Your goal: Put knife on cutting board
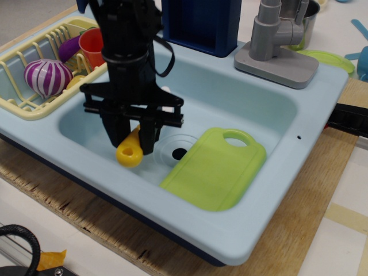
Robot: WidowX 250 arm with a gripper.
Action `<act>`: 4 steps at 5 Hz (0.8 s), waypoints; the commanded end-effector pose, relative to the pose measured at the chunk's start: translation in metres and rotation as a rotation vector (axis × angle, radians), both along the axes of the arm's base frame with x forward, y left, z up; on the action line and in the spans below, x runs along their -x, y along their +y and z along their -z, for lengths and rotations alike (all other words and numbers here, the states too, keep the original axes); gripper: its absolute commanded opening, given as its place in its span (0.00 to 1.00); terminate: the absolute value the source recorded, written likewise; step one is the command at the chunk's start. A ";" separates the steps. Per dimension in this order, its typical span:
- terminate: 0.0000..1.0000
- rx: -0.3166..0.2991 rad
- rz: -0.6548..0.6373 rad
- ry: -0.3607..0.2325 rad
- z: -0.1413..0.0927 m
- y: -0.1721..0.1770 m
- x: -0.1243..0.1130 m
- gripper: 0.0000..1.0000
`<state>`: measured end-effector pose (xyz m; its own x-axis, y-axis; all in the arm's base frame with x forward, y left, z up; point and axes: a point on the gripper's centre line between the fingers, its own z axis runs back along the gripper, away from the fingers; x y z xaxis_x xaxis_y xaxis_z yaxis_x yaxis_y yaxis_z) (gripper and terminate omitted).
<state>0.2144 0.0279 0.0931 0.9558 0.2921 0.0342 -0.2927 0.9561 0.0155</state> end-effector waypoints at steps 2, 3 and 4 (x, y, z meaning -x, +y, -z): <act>0.00 0.042 0.048 -0.112 -0.019 -0.042 -0.017 0.00; 0.00 0.079 0.084 -0.105 -0.011 -0.058 -0.020 0.00; 0.00 0.117 0.093 -0.101 -0.005 -0.066 -0.021 1.00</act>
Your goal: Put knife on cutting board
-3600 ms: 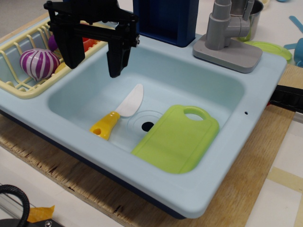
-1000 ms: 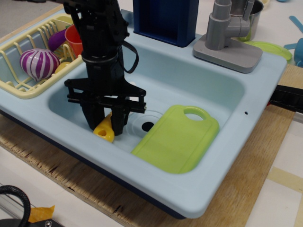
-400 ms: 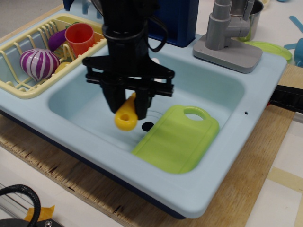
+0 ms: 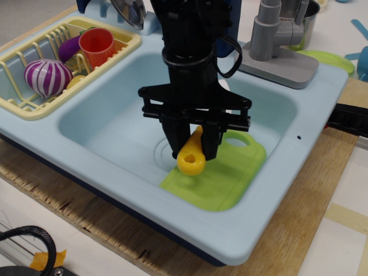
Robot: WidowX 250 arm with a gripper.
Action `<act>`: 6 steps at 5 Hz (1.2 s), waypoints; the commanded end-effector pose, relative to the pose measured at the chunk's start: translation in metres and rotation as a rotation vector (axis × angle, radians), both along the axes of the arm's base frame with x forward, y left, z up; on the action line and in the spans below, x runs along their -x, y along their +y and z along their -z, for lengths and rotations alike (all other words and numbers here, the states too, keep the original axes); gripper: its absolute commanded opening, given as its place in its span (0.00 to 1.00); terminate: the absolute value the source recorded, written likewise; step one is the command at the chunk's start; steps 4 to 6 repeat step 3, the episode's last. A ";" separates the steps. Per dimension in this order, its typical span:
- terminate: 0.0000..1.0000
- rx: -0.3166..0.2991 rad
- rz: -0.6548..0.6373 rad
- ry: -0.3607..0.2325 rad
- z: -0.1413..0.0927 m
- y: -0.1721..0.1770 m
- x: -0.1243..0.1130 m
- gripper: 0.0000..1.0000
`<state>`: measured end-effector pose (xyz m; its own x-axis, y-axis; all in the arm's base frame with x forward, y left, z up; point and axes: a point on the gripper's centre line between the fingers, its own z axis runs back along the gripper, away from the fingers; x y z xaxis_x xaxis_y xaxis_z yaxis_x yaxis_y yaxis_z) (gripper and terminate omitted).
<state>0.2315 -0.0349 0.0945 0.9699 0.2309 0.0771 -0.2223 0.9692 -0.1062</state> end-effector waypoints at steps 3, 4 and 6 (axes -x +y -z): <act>1.00 0.059 0.051 -0.018 0.004 -0.004 -0.002 1.00; 1.00 0.059 0.051 -0.018 0.004 -0.004 -0.002 1.00; 1.00 0.059 0.051 -0.018 0.004 -0.004 -0.002 1.00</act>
